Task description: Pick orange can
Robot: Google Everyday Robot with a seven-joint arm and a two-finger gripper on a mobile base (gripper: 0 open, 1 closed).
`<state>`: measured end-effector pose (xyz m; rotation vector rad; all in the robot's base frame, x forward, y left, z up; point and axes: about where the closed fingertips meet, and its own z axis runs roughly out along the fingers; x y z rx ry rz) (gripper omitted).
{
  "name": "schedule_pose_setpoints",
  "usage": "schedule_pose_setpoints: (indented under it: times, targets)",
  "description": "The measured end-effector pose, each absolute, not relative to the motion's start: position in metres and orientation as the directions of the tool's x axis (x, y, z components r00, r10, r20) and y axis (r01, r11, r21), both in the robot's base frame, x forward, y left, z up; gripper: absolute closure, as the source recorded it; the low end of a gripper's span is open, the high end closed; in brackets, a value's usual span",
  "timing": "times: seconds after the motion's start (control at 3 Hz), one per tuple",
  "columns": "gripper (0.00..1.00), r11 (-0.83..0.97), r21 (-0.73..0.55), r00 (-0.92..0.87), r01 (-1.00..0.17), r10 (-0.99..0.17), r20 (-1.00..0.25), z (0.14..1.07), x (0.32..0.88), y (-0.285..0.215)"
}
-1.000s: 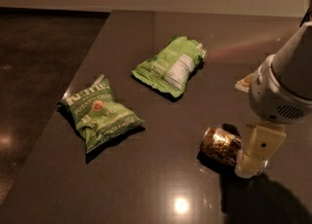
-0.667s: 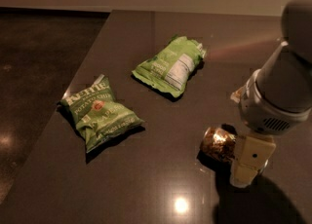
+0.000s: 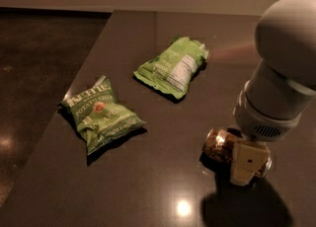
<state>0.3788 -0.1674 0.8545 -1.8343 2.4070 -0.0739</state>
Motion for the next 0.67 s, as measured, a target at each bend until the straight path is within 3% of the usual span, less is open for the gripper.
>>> schedule_pose_setpoints:
  times: [0.67]
  targets:
    - [0.63, 0.305, -0.113, -0.305, -0.946, -0.952, -0.02, 0.865, 0.381, -0.174]
